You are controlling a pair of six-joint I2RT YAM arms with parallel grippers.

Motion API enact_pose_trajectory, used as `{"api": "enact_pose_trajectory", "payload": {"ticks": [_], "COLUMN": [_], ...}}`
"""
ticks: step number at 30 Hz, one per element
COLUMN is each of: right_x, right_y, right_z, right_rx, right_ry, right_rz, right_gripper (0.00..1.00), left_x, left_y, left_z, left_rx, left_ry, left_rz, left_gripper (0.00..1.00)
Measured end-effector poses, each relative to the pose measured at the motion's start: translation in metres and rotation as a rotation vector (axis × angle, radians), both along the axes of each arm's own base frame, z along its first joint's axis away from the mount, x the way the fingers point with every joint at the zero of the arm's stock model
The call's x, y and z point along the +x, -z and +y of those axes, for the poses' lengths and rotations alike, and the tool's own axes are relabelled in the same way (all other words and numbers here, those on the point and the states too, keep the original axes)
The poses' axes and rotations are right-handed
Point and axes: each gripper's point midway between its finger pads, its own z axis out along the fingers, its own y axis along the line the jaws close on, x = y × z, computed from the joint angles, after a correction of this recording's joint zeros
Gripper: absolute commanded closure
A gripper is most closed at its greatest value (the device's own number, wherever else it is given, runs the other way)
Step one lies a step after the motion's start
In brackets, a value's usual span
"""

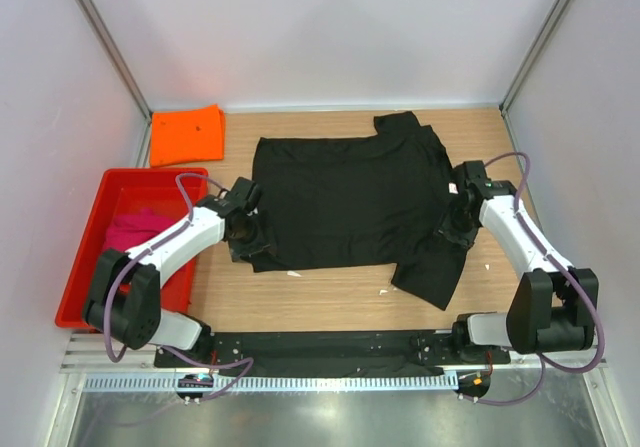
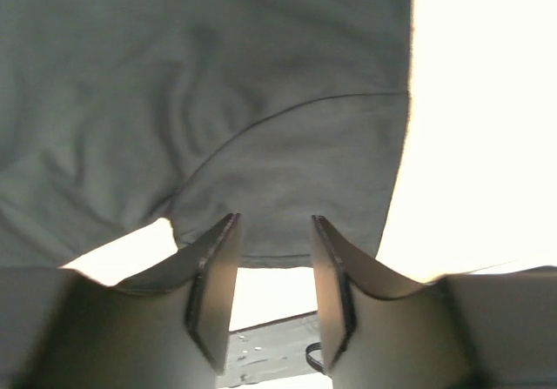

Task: Fold and stack the t-shirts
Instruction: Fold the tshirt

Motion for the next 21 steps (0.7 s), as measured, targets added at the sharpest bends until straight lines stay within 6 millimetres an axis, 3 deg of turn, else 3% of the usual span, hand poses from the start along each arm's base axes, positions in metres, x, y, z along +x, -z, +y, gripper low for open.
{"api": "enact_pose_trajectory", "payload": {"ticks": [4,9,17,21], "right_x": [-0.009,-0.015,-0.021,-0.023], "right_y": [0.008,0.008,0.001,-0.001], "right_z": [-0.02,-0.034,-0.041,-0.042], "right_rx": [0.026,0.052,0.064,0.066], "right_ry": [0.116,0.198,0.236,0.244], "right_rz": [0.035,0.059,0.07,0.073], "right_gripper": [0.63,0.64,0.66,0.66], "left_x": [-0.006,-0.008,-0.03,-0.026], "left_y": [0.004,0.011,0.034,0.039], "left_z": [0.007,0.017,0.03,0.028], "left_rx": [-0.001,-0.007,-0.004,-0.013], "left_ry": [-0.053,-0.124,-0.176,-0.187], "left_rz": [0.024,0.052,0.104,0.105], "left_gripper": [0.41,0.58,0.55,0.55]}}
